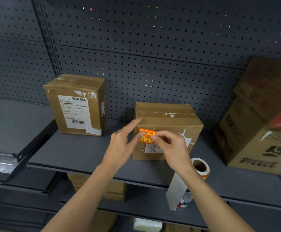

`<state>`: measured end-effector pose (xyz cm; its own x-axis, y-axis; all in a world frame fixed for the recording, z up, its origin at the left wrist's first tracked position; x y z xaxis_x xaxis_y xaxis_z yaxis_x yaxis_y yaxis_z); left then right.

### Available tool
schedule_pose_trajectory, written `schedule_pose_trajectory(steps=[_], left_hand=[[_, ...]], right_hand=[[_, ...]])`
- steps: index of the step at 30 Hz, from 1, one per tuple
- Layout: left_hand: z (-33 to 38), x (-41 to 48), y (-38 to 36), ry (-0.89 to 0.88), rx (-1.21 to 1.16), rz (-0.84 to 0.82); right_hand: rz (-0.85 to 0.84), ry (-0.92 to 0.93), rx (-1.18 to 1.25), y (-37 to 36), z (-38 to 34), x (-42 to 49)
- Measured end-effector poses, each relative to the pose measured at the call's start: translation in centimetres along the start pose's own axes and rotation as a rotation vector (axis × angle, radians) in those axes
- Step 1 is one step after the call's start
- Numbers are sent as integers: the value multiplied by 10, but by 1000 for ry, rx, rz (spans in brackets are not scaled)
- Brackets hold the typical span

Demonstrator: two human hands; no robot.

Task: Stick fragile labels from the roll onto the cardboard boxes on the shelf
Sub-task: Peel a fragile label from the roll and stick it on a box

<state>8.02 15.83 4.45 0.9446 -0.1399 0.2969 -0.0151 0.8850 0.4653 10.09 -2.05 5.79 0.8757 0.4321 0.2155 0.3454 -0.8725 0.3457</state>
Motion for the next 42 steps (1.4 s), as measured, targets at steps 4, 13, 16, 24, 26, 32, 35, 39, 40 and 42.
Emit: schedule_pose_trajectory(steps=[4,13,16,24,26,32,35,39,40,42], left_hand=[[-4,2,-1,3,-27,28],[-10,3,-3,23,-38,36],[-9,4,-3,25,-16,49],[1,4,0,-20,42,85],[3,4,0,-23,52,88],[3,3,0,-14,6,94],[-1,4,0,-13,-19,92],[-1,3,1,-8,-105,88],[0,3,1,-10,-128,93],[2,4,2,-18,-154,116]], right_hand=[[10,-6,-6,2,3,2],[17,-8,-15,-2,6,5],[40,-24,-17,-2,7,6],[96,-42,-126,1,7,1],[101,-37,-175,1,7,-1],[135,-66,-172,9,13,-4],[145,-17,-208,15,6,-8],[182,138,-369,20,-10,-4],[199,172,-433,20,-13,-1],[233,235,-611,18,-17,4]])
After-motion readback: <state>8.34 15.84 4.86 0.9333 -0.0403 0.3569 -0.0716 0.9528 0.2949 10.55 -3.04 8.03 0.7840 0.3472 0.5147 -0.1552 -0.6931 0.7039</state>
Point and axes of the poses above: each hand's wrist, its own x-axis towards the middle knuckle, its own y-axis out of the back of the hand, z = x × y, the point moved 4 cm from there along x, towards the middle knuckle, and after that the axes turned 13 degrees about -z, right-handed, at the moved point
